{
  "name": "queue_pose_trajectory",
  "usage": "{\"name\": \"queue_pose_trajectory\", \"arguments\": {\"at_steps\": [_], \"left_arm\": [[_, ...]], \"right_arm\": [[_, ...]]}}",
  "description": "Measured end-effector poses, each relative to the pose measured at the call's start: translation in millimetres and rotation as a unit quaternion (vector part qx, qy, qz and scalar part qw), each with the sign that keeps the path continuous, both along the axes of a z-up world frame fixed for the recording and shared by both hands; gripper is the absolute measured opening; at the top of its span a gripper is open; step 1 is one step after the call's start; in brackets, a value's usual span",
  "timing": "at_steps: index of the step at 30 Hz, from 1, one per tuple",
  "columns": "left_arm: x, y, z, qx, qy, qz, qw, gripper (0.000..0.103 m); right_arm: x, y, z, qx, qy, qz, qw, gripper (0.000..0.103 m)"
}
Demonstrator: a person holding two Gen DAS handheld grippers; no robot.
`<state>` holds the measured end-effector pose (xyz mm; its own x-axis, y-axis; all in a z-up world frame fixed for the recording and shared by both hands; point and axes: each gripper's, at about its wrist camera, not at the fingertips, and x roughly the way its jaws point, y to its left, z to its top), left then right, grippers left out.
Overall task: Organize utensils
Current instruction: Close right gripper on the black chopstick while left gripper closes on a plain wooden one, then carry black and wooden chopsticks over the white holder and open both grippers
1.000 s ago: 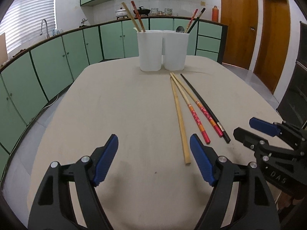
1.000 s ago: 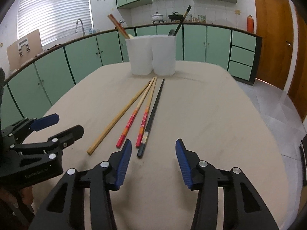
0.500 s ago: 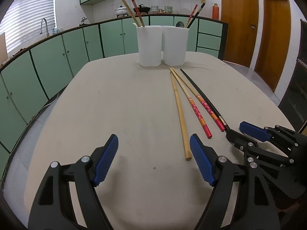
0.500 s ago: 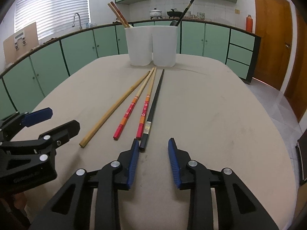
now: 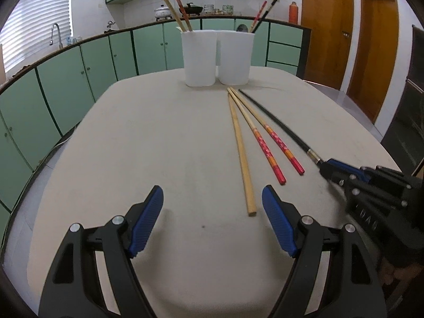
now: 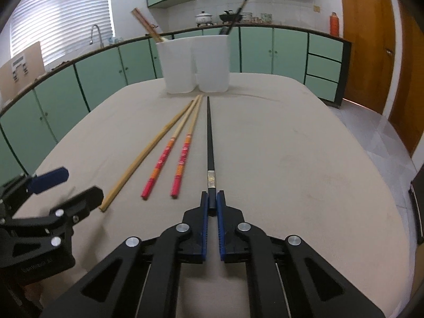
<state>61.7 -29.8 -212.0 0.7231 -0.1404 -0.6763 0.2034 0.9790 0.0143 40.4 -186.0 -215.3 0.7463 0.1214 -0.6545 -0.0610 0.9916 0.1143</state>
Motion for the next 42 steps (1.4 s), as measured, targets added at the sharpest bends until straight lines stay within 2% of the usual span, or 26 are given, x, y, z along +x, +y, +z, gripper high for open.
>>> {"name": "queue_pose_trajectory", "arguments": {"at_steps": [3, 10, 16, 19, 20, 21, 23, 28, 42], "left_arm": [[2, -3, -5, -0.002, 0.011, -0.004, 0.9999, 0.067], [7, -7, -10, -0.004, 0.023, 0.001, 0.9997, 0.062], [6, -12, -11, 0.001, 0.019, -0.004, 0.9998, 0.050], [5, -16, -11, 0.004, 0.016, -0.011, 0.9998, 0.040], [4, -17, -10, 0.005, 0.016, -0.013, 0.9998, 0.032], [4, -19, -10, 0.010, 0.015, -0.013, 0.9998, 0.020], [4, -20, -10, 0.012, 0.016, -0.018, 0.9996, 0.007], [3, -18, -6, 0.006, 0.015, -0.021, 0.9997, 0.006], [-6, -16, 18, -0.001, -0.022, -0.023, 0.9995, 0.006]], "right_arm": [[0, -9, 0, 0.003, 0.001, -0.008, 1.000, 0.006], [0, -15, -1, 0.007, -0.002, -0.011, 1.000, 0.006], [1, -16, -3, 0.010, -0.002, -0.010, 1.000, 0.006], [1, -15, -3, 0.010, -0.002, -0.010, 1.000, 0.006], [1, -15, -3, 0.010, -0.002, -0.010, 1.000, 0.006], [1, -15, -3, 0.009, -0.002, -0.010, 1.000, 0.006], [1, -15, -3, 0.008, -0.001, -0.009, 1.000, 0.006], [1, -15, -1, 0.005, 0.000, -0.007, 1.000, 0.006], [-2, -17, 9, -0.001, -0.015, -0.006, 1.000, 0.006]]}}
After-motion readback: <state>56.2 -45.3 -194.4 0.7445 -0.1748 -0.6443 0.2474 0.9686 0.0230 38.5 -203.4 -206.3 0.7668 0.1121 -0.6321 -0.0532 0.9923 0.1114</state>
